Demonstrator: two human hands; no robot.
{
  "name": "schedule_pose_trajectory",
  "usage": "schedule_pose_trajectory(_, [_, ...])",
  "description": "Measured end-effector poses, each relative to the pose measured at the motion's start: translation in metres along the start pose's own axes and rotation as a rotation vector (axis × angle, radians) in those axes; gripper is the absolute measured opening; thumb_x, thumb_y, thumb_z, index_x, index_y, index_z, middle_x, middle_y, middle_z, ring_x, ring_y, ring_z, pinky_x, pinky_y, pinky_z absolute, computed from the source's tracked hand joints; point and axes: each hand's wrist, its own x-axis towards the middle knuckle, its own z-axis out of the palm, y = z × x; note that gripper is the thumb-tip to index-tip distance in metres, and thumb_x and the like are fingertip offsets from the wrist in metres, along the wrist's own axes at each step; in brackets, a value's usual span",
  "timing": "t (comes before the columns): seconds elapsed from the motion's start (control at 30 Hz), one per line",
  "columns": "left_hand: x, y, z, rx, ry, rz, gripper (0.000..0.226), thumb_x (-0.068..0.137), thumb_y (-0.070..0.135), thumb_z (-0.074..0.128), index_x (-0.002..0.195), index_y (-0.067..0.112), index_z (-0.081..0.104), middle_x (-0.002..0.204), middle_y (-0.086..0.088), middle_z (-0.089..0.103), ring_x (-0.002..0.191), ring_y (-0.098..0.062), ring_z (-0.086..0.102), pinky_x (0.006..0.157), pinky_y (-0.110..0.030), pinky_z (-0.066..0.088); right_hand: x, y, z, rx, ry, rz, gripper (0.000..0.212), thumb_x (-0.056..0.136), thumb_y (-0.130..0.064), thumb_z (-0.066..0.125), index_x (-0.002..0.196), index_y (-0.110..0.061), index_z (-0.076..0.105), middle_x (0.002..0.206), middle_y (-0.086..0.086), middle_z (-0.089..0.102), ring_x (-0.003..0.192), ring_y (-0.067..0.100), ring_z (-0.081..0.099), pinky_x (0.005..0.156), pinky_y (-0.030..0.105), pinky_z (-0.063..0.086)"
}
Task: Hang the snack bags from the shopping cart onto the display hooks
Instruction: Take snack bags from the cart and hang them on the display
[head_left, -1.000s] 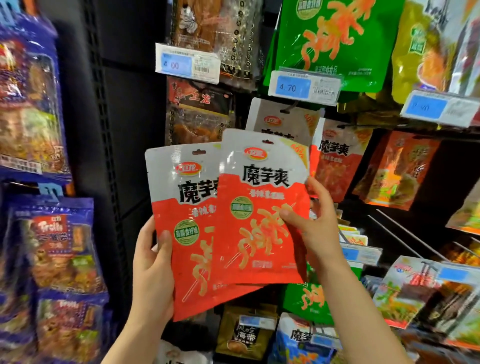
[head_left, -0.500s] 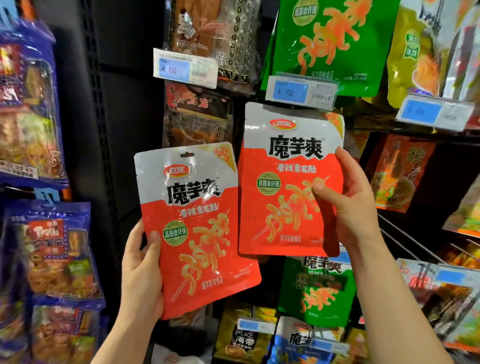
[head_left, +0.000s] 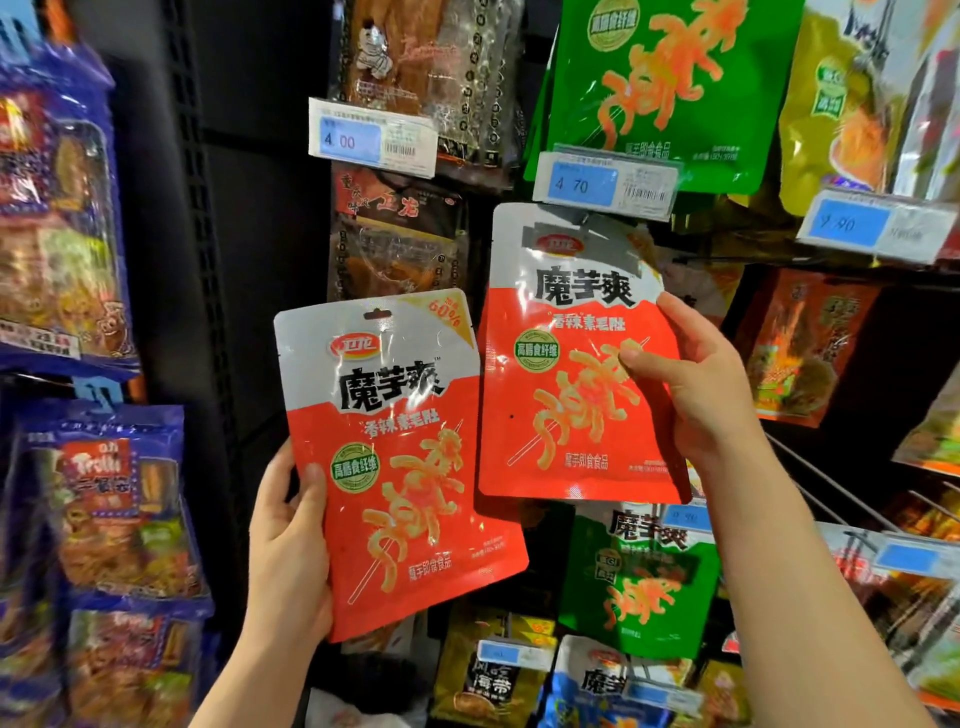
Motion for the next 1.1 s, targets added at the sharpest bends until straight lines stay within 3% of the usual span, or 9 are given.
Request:
schedule_pose_trajectory(0.17, [0.0, 0.0, 0.002, 0.002, -0.006, 0.015, 0.025, 0.101, 0.022, 0.043, 0.109, 0.038, 0.059, 0.09, 0.009, 0.074, 0.077, -0.01, 0.072, 0.057, -0.027, 0.058, 0.004, -0.004, 0.005, -0.033, 0.025, 0.015, 0.067, 0.073, 0.011, 0.071, 0.129, -0.023, 0.055, 0.104, 0.0, 0.069, 0.09, 0.019, 0.068, 0.075, 0.034, 0.056])
schedule_pose_trajectory(0.37, [0.003, 0.005, -0.007, 0.013, 0.043, 0.054, 0.024, 0.101, 0.022, 0.042, 0.113, 0.035, 0.059, 0.093, 0.008, 0.073, 0.077, -0.01, 0.072, 0.058, -0.027, 0.059, 0.029, 0.008, 0.014, -0.167, 0.039, -0.006, 0.064, 0.074, 0.009, 0.072, 0.125, -0.026, 0.056, 0.112, 0.004, 0.066, 0.091, 0.017, 0.065, 0.072, 0.028, 0.054])
schedule_pose_trajectory(0.53, [0.004, 0.018, -0.024, 0.031, 0.101, 0.107, 0.027, 0.1, 0.022, 0.043, 0.12, 0.032, 0.057, 0.088, 0.012, 0.074, 0.073, -0.008, 0.071, 0.054, -0.026, 0.058, 0.074, 0.027, 0.035, -0.301, 0.052, 0.09, 0.048, 0.079, 0.01, 0.063, 0.121, -0.011, 0.055, 0.102, 0.009, 0.065, 0.076, 0.02, 0.063, 0.057, 0.026, 0.052])
schedule_pose_trajectory(0.63, [0.003, 0.023, -0.031, 0.049, 0.109, 0.128, 0.032, 0.1, 0.023, 0.043, 0.129, 0.027, 0.054, 0.091, 0.01, 0.074, 0.075, -0.01, 0.072, 0.056, -0.029, 0.059, 0.097, 0.044, 0.042, -0.473, 0.13, 0.091, 0.038, 0.075, 0.0, 0.057, 0.11, -0.014, 0.058, 0.107, 0.016, 0.066, 0.092, 0.032, 0.064, 0.08, 0.041, 0.057])
schedule_pose_trajectory(0.7, [0.003, 0.024, -0.034, 0.053, 0.121, 0.135, 0.029, 0.1, 0.023, 0.043, 0.125, 0.031, 0.056, 0.092, 0.011, 0.074, 0.076, -0.01, 0.072, 0.055, -0.028, 0.058, 0.108, 0.056, 0.039, -0.589, 0.157, 0.09, 0.038, 0.07, -0.007, 0.053, 0.107, -0.012, 0.059, 0.106, 0.019, 0.066, 0.095, 0.037, 0.064, 0.085, 0.051, 0.054])
schedule_pose_trajectory(0.9, [0.007, 0.014, -0.025, 0.056, 0.091, 0.11, 0.028, 0.1, 0.024, 0.043, 0.125, 0.028, 0.055, 0.092, 0.009, 0.074, 0.077, -0.01, 0.072, 0.058, -0.028, 0.059, 0.105, 0.067, 0.032, -0.719, 0.152, 0.039, 0.043, 0.08, 0.002, 0.045, 0.121, -0.004, 0.055, 0.116, 0.02, 0.062, 0.107, 0.038, 0.058, 0.09, 0.044, 0.049])
schedule_pose_trajectory(1.0, [0.01, 0.006, -0.014, 0.043, 0.059, 0.079, 0.029, 0.101, 0.022, 0.043, 0.128, 0.023, 0.054, 0.096, 0.005, 0.073, 0.077, -0.01, 0.071, 0.059, -0.028, 0.059, 0.1, 0.067, 0.023, -0.813, 0.155, 0.004, 0.038, 0.089, -0.004, 0.047, 0.126, -0.005, 0.055, 0.119, 0.021, 0.062, 0.109, 0.036, 0.057, 0.086, 0.034, 0.044])
schedule_pose_trajectory(1.1, [0.014, -0.001, -0.003, 0.041, 0.026, 0.051, 0.031, 0.1, 0.023, 0.044, 0.13, 0.024, 0.052, 0.095, 0.006, 0.074, 0.079, -0.011, 0.072, 0.059, -0.027, 0.058, 0.09, 0.056, 0.014, -0.85, 0.157, -0.051, 0.036, 0.092, -0.011, 0.054, 0.128, -0.008, 0.054, 0.123, 0.018, 0.06, 0.114, 0.035, 0.054, 0.089, 0.034, 0.041])
